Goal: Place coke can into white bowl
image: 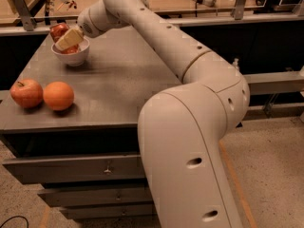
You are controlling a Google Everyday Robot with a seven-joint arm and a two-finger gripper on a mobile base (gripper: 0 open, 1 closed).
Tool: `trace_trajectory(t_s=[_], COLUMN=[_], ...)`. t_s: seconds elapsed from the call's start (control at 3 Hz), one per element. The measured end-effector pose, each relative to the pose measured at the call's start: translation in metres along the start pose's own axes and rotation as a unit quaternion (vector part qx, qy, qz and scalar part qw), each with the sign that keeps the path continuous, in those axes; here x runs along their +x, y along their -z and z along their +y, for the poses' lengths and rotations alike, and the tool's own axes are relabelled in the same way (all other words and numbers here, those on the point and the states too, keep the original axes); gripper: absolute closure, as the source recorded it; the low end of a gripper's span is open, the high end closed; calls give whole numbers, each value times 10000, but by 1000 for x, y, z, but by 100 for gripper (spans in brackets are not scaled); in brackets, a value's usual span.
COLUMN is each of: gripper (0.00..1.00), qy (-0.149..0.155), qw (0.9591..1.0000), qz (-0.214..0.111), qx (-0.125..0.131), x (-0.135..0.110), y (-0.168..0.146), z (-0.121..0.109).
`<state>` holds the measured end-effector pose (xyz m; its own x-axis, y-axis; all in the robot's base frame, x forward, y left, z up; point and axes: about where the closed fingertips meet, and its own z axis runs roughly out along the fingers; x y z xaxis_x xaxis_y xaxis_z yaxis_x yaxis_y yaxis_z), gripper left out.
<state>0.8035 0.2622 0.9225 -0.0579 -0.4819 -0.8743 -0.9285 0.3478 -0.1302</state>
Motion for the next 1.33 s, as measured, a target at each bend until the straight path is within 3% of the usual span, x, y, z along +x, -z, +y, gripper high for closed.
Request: trace_trajectory(t_s=[0.33,0.67,1.0,1.33], gripper=[0,0,0,0], qy=[219,288,424,991], qw=[9995,9972,9883,9730], qz=[-101,-459,-1093,-1359], qx=[183,516,971,1582], x=[-15,-37,-52,-84], y=[20,67,140,193], z=[-2,-5,8,42])
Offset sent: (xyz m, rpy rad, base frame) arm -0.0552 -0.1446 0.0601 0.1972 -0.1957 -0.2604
